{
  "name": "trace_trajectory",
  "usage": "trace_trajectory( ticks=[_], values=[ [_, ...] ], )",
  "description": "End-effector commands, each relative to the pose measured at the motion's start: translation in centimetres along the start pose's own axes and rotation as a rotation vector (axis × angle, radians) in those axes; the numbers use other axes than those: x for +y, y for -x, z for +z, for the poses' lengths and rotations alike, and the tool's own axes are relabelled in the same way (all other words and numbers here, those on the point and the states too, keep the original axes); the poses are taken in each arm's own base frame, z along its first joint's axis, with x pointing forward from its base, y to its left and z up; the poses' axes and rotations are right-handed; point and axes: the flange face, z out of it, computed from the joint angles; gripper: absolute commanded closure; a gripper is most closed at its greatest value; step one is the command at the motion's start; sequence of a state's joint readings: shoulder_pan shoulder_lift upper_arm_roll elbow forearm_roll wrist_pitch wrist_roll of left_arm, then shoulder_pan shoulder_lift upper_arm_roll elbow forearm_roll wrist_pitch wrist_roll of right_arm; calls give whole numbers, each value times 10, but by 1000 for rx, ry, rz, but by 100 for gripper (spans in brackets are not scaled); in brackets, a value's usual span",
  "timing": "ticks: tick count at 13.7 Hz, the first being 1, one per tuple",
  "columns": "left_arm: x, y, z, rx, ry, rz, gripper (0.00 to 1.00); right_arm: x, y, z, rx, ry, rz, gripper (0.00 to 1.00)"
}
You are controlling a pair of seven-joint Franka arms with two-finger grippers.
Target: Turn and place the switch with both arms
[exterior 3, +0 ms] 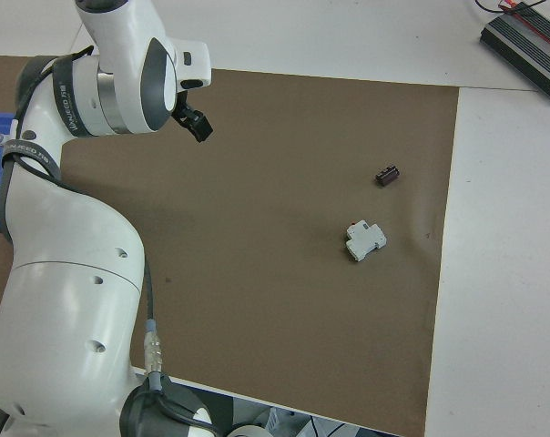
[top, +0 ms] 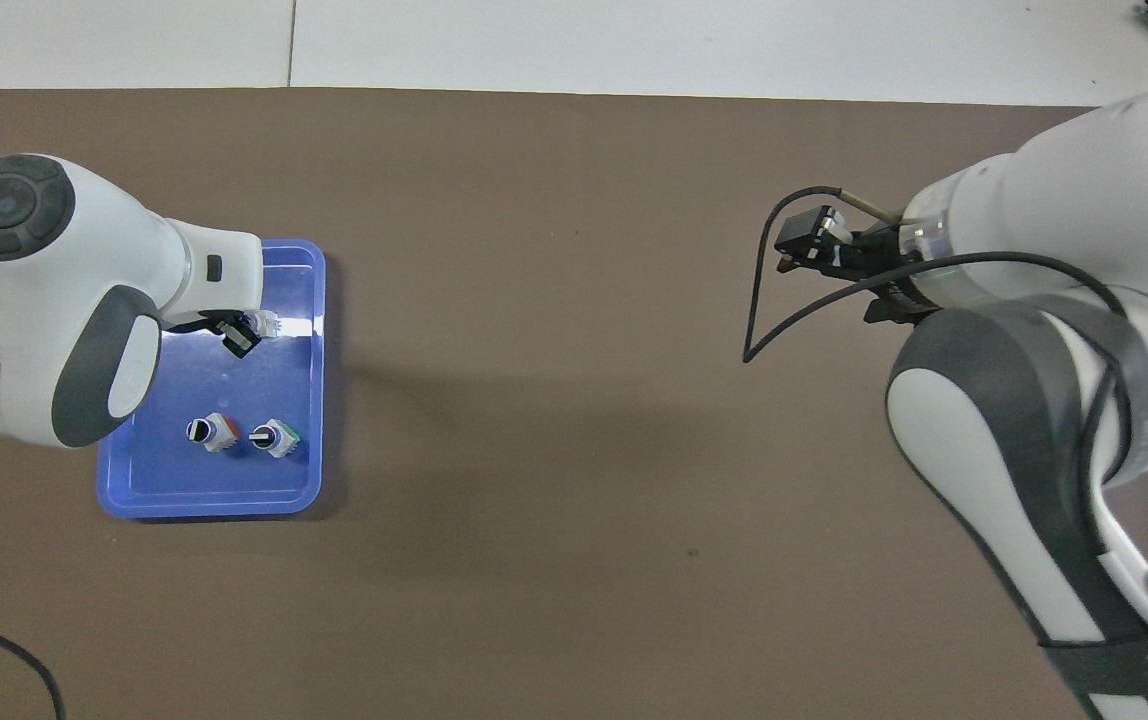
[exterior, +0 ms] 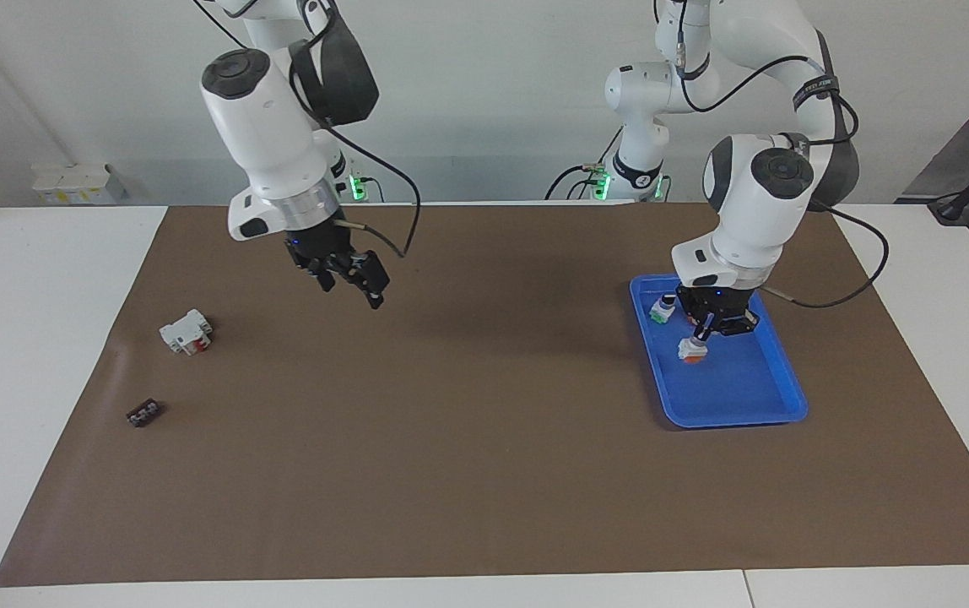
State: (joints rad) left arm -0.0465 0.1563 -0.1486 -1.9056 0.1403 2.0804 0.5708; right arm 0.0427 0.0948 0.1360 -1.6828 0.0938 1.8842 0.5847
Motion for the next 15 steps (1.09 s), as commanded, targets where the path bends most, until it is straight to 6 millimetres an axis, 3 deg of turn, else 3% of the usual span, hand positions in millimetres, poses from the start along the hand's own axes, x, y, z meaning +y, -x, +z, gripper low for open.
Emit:
trace_trajectory(
  ticks=[1,3,4,5,6,7,8,9,15],
  values=[
    [-1,6,19,-26,-37,45,100,56,-17,-21,2,42,-144,1],
    [6,17,33,-54,-19,61,100,86,-26,-46,12,110,-228,1],
    [8,19,33,-58,-18,61,100,92,-27,-62,19,138,-254,1],
    [8,19,32,-56,-19,62,91,101,-28,-81,10,149,-244,1],
    [9,18,32,-57,-18,64,47,105,-27,-98,-1,156,-234,1],
    [9,17,31,-57,-19,65,24,107,-21,-111,-20,164,-222,1],
    [10,16,29,-57,-19,64,6,109,-14,-118,-30,167,-216,1],
    [10,17,21,-53,-26,62,1,109,-7,-114,-30,169,-212,1],
    [19,42,-36,-88,-36,-63,1,111,3,-110,-70,184,-209,1]
  ],
)
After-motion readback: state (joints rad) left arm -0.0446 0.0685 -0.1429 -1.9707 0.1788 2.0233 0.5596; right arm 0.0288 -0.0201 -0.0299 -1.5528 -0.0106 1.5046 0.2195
